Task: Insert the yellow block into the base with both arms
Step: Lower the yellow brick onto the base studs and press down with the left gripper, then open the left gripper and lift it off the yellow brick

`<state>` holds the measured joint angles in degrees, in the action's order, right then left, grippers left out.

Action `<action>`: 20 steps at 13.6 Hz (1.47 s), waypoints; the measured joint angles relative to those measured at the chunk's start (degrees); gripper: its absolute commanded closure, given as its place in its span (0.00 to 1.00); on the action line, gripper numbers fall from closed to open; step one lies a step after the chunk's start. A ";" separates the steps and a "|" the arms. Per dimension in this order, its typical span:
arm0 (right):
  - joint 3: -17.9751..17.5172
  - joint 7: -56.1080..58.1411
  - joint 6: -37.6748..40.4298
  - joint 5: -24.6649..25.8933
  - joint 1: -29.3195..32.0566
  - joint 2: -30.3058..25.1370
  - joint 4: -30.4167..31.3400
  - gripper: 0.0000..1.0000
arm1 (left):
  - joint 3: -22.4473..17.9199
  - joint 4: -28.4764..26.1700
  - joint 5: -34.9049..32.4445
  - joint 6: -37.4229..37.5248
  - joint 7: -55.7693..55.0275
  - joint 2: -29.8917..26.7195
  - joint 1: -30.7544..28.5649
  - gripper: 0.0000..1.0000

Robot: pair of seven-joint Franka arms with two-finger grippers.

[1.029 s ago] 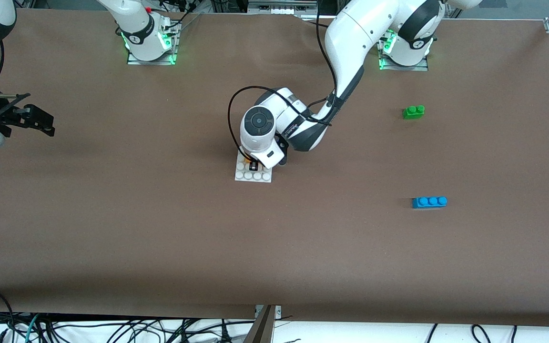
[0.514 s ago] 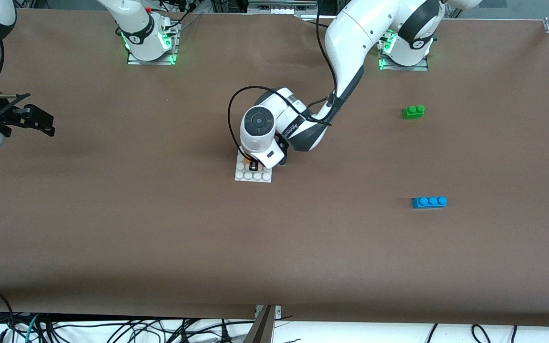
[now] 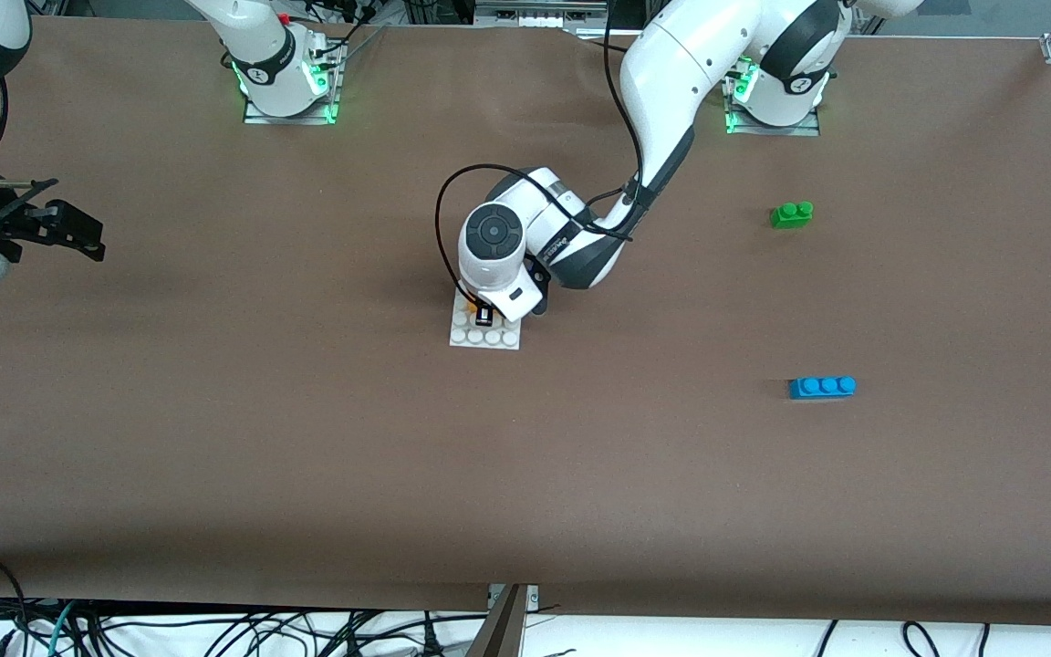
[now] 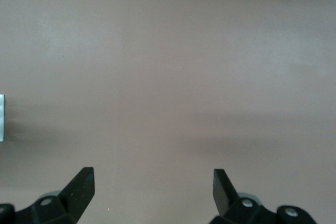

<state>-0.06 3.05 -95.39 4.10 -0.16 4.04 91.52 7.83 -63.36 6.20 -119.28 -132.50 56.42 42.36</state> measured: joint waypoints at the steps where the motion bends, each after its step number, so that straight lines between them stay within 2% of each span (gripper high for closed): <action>1: 0.00 0.00 0.00 0.00 0.00 0.00 0.00 0.00 | 0.00 0.11 0.21 0.00 0.00 -0.01 -0.04 0.11; 5: 0.00 0.00 0.00 0.00 0.00 0.00 0.00 0.00 | -0.04 0.75 0.87 0.58 0.00 -0.43 -0.51 0.09; 7: 0.00 0.00 0.00 0.00 0.00 0.00 0.00 0.00 | -0.17 0.86 0.87 1.21 0.00 -1.02 -0.71 0.00; 14: 0.02 0.00 0.00 0.00 0.01 0.12 0.00 0.00 | -0.96 1.03 0.87 4.72 0.00 -4.14 -1.39 0.00; 20: 0.04 0.00 0.00 0.00 0.02 0.18 0.00 0.00 | -1.44 2.47 0.87 4.79 0.00 -4.35 -3.28 0.00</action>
<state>-0.02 3.05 -95.39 4.10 -0.14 4.22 91.52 6.39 -60.89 7.07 -114.48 -132.49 52.07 39.08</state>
